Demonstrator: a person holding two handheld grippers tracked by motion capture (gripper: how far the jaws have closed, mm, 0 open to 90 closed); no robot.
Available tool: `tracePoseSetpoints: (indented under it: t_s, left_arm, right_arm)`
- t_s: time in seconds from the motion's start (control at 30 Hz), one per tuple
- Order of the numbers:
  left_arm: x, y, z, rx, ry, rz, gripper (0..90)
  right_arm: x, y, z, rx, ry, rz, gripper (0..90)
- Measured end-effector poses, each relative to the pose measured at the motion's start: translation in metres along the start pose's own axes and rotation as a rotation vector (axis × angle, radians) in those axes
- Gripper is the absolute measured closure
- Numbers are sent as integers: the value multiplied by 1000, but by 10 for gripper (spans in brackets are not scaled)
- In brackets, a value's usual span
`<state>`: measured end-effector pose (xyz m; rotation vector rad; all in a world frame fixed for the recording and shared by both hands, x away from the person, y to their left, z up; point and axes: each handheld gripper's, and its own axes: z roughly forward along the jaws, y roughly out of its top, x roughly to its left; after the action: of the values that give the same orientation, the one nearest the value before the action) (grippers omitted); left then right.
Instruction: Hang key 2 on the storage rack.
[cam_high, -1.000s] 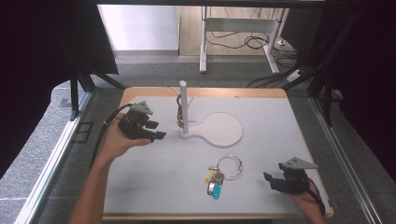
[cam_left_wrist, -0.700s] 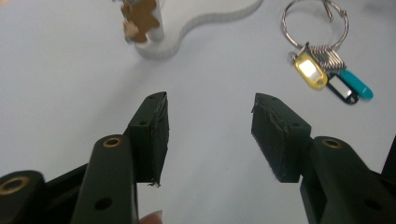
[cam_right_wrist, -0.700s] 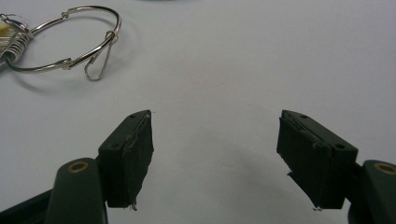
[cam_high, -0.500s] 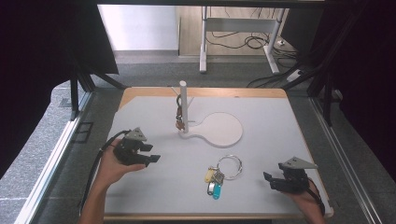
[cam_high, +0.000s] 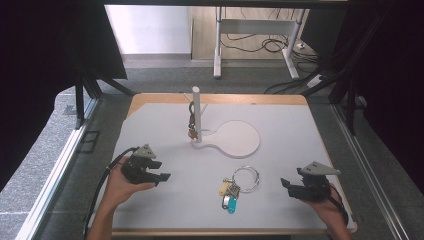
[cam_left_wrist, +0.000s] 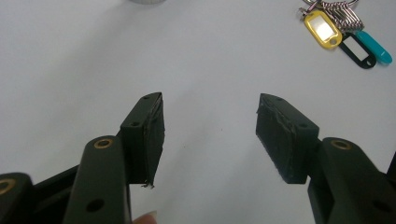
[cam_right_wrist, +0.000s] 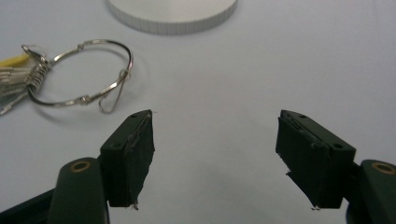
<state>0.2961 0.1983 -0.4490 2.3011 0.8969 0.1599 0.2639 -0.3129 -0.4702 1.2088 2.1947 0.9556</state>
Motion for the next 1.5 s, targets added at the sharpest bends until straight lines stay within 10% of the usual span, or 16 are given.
tracePoseSetpoints:
  t_s: [0.27,0.57,1.5]
  left_arm:
    - [-7,-3,10,23,-16,10,420]
    - [-13,-6,11,16,-35,10,416]
    - [-17,-10,13,2,-81,-2,413]
  right_arm:
    - [1,49,-3,58,49,-53,350]
    - [28,109,55,328,110,-181,423]
    - [47,110,110,602,239,-199,636]
